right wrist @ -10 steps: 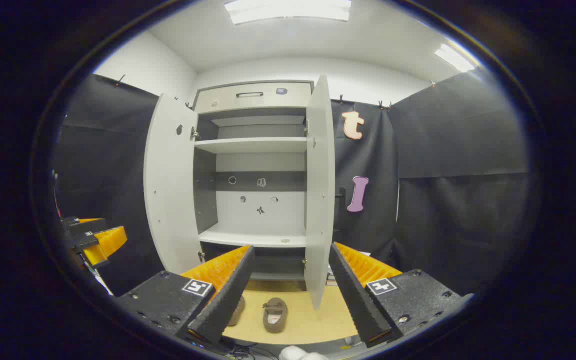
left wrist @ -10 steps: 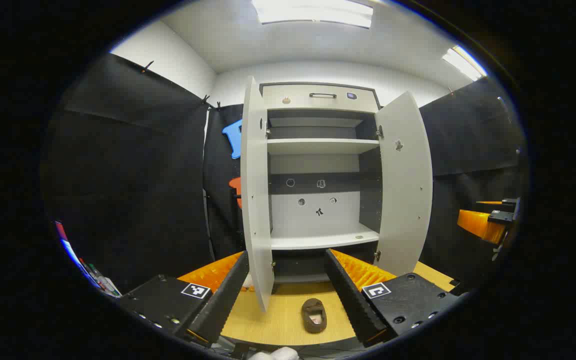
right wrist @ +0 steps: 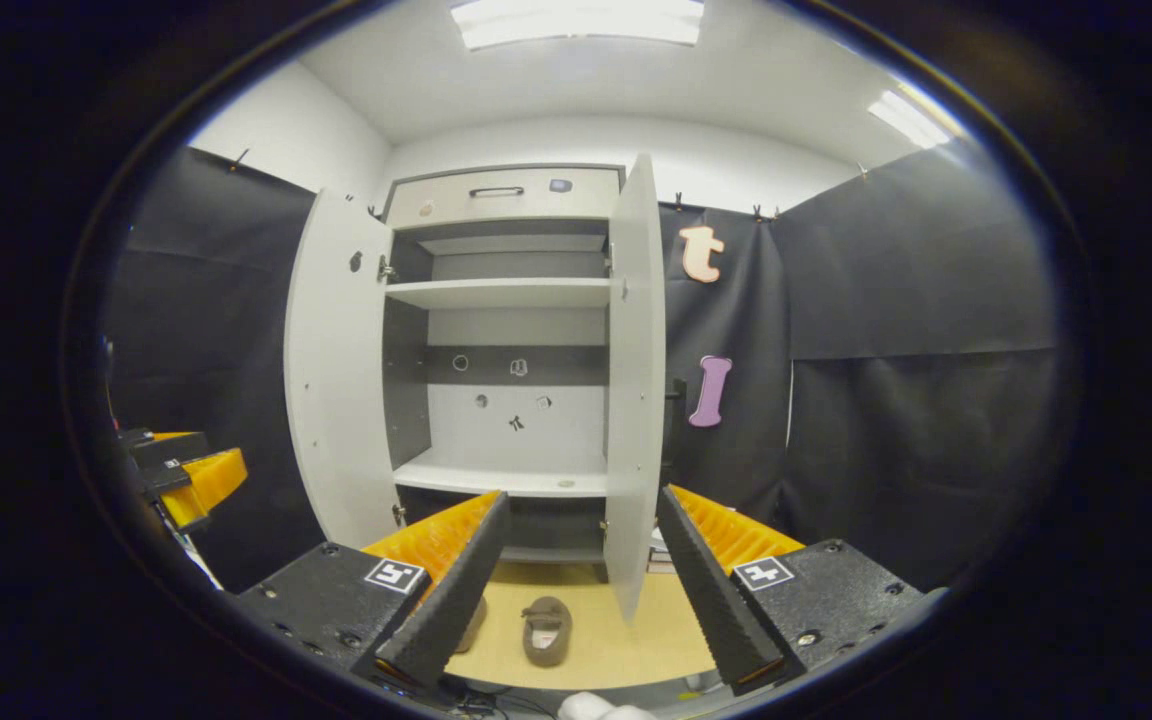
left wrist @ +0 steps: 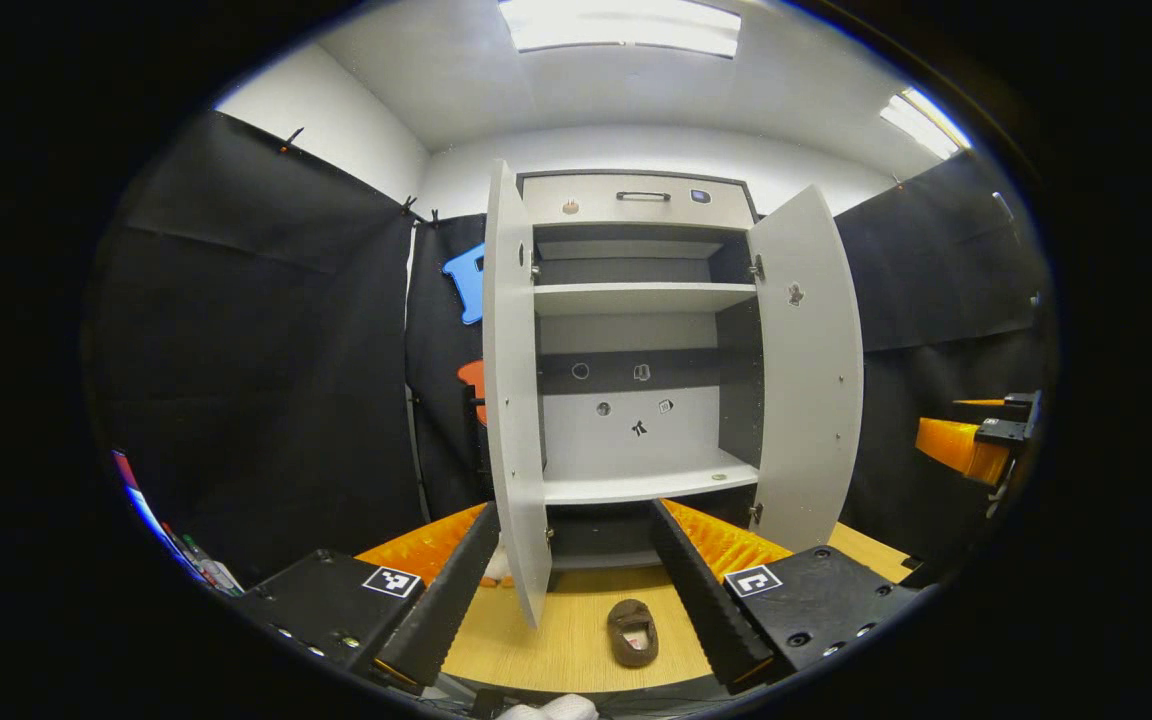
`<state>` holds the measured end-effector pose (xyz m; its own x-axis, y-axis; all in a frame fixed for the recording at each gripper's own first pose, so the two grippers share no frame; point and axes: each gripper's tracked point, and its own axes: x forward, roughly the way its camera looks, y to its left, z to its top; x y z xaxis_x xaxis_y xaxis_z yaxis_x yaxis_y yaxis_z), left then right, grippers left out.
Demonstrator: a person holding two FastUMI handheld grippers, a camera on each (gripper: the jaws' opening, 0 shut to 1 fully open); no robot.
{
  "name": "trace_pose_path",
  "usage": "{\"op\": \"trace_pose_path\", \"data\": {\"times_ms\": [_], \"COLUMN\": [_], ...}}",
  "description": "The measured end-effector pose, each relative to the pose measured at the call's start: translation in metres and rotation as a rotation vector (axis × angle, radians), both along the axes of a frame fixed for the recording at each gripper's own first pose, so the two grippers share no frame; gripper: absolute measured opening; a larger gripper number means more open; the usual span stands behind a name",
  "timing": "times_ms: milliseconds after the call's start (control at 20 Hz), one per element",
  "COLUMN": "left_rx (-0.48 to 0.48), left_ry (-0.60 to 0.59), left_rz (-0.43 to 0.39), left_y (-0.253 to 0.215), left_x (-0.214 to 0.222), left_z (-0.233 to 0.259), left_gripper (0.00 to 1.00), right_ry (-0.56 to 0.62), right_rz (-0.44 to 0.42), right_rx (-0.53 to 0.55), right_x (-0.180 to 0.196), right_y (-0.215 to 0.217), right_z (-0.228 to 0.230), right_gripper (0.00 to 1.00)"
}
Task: Grab one shoe with the right hand and put it into the shoe cabinet, grab the other shoe with the left hand and put it into the shoe cabinet; then close the right door with the right hand and the left door with the left hand.
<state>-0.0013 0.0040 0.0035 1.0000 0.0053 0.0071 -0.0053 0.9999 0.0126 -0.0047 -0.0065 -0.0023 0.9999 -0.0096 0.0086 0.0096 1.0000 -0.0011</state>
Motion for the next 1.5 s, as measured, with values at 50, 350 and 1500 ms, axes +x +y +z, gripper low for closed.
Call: {"op": "trace_pose_path", "data": {"times_ms": [50,350,1500], "left_rx": [0.002,0.010,0.034], "left_ry": [0.001,-0.003,0.099], "left_rz": [0.002,0.019,0.170], "left_y": [0.001,0.004,0.025], "left_x": [0.000,-0.001,0.008], "left_z": [0.000,-0.002,-0.035], "left_gripper": [0.95,0.95,0.95], "right_ry": [0.002,0.037,0.737], "right_rz": [-0.001,0.017,0.168], "right_rx": [-0.003,-0.030,-0.051], "right_x": [0.001,0.009,0.171], "right_y": [-0.001,0.004,0.066], "right_z": [0.000,-0.021,-0.410], "right_gripper": [0.97,0.97,0.96]}}
